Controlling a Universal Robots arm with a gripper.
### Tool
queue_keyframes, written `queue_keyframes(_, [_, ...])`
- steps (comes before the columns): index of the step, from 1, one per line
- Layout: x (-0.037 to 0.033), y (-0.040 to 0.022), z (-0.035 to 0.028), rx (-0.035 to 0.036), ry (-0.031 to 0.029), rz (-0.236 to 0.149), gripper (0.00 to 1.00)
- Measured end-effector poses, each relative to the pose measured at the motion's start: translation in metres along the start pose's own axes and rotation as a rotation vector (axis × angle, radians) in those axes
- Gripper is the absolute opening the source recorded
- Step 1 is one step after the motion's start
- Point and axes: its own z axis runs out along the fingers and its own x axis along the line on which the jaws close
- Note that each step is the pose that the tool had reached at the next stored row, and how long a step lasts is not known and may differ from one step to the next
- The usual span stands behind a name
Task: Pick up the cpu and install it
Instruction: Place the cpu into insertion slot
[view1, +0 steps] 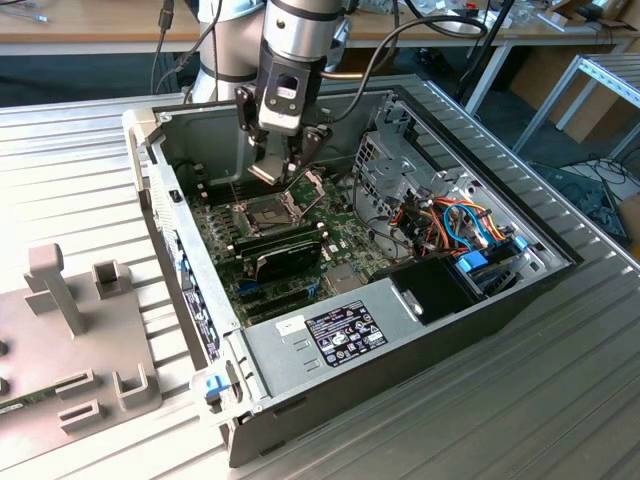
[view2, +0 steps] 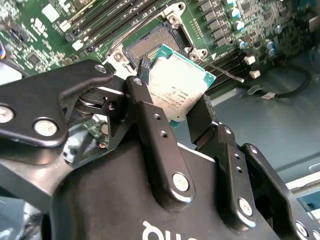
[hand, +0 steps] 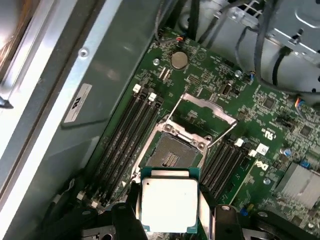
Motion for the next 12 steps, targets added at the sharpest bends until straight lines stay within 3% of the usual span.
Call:
queue_keyframes(2, [0.0000, 0.0000, 0.0002, -0.0010, 0.0021, 0.057, 0.55])
queue_keyframes(10, [0.0000, 0.0000, 0.0002, -0.0011, 0.0022, 0.063, 0.55])
queue_keyframes(12, [0.0000, 0.0000, 0.0005, -0.0019, 0.0038, 0.104, 0.55])
